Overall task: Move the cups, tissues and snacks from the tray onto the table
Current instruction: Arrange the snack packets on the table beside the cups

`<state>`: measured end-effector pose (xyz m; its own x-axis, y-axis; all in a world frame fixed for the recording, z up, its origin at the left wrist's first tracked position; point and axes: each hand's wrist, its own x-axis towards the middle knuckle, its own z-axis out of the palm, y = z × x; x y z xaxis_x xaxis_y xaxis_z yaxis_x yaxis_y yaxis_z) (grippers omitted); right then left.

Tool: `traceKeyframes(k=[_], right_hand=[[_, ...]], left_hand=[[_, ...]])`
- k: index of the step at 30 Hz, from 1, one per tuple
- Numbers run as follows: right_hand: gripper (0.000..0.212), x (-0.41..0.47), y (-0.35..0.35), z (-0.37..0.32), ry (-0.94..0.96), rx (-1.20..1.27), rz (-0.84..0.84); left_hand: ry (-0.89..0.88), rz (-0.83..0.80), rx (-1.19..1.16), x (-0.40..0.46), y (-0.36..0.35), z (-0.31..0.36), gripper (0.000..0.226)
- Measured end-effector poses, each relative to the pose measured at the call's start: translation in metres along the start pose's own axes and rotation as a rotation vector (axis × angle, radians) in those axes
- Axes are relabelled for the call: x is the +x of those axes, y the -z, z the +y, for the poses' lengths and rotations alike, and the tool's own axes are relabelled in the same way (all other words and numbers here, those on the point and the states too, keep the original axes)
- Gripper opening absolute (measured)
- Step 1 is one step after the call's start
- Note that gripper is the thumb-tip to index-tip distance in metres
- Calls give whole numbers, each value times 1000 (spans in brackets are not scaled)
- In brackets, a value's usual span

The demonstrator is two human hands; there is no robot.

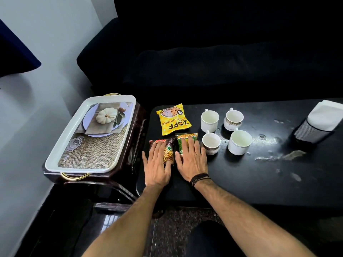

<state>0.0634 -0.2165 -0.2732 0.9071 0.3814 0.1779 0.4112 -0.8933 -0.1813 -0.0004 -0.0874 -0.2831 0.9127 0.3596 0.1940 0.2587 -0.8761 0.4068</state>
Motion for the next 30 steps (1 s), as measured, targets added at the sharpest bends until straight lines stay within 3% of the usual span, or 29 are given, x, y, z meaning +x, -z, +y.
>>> traceKeyframes(k=[3,8,10,14,18,26,30], right_hand=[[62,-8,1,0,-3,18,32],[51,38,19,-21,75,117,251],[52,78,28,-25,158,109,137],[62,138,20,-16,219,6,-261],[60,144,3,-6,172,40,-497],[58,129,7,-22,47,55,-428],[58,117,19,-20,108,60,-239]], left_hand=[[1,2,4,1,0,2,66],[-18,0,29,2,-1,0,69],[-2,-4,41,1,-2,0,68],[32,-19,30,3,-6,-3,62],[21,-19,30,3,-9,-4,62],[0,-22,34,3,-9,-4,60],[-8,-27,42,3,-8,-3,60]])
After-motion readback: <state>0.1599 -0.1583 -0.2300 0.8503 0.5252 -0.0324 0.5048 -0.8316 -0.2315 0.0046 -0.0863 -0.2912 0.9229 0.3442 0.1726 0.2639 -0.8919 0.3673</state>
